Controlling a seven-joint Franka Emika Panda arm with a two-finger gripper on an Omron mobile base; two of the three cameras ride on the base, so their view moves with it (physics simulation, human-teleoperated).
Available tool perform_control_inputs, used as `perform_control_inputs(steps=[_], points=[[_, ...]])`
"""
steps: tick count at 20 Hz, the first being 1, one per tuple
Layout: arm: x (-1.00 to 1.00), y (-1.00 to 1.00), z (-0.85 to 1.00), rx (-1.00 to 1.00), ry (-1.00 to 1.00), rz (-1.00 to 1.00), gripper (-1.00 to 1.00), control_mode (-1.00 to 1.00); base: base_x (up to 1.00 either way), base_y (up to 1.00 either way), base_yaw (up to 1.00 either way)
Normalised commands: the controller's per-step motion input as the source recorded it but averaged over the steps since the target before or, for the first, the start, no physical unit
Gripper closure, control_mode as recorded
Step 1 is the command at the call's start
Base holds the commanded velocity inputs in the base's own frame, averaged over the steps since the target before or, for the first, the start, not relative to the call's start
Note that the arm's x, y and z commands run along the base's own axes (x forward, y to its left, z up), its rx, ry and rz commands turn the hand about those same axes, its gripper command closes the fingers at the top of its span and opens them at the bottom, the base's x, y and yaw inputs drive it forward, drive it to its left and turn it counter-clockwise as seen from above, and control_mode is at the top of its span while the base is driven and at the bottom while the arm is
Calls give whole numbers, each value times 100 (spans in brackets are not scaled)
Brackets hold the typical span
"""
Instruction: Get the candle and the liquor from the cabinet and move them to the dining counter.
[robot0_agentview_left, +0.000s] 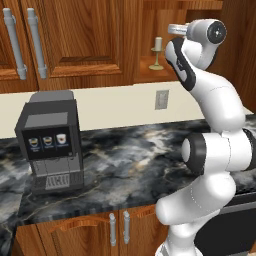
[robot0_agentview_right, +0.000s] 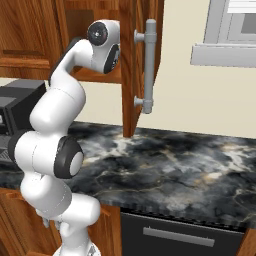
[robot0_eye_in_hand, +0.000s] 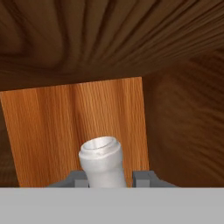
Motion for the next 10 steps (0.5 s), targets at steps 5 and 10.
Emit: perform_control_inputs(steps=[5,10], points=[[0,0,0,0,0,0,100,-100,0,0,0],[0,0,0,0,0,0,100,-100,0,0,0]])
